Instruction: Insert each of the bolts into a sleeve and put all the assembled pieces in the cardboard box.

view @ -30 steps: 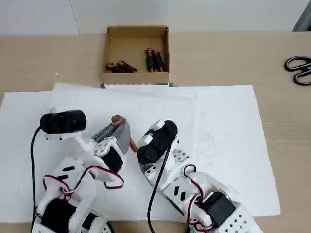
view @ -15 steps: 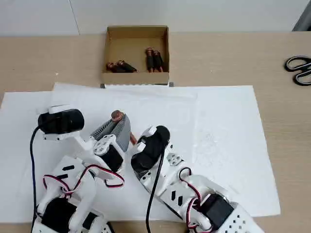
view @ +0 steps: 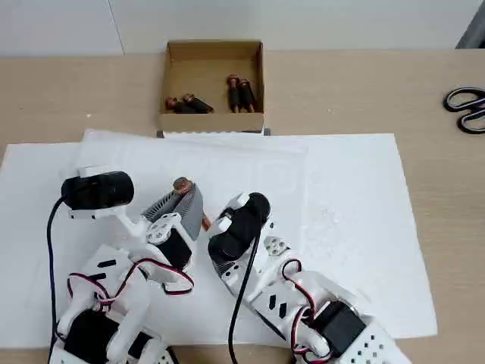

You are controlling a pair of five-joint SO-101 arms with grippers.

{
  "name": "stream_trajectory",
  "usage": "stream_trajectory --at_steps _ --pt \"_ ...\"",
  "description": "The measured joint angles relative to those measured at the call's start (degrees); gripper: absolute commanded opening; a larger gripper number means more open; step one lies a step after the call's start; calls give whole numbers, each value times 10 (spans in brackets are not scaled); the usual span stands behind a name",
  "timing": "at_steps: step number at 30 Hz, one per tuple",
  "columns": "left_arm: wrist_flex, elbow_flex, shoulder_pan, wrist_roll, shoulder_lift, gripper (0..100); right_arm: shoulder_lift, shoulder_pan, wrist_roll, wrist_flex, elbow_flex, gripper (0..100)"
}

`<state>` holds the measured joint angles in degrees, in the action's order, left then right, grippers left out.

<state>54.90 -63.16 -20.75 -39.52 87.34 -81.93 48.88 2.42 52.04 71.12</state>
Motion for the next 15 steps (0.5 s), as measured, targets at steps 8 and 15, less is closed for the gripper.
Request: stream_trajectory --at_steps 8,15 --pt "0 0 0 0 0 5 0 0 0 0 0 2" --pt "-24 -39 1 0 0 5 0 13 0 1 0 2"
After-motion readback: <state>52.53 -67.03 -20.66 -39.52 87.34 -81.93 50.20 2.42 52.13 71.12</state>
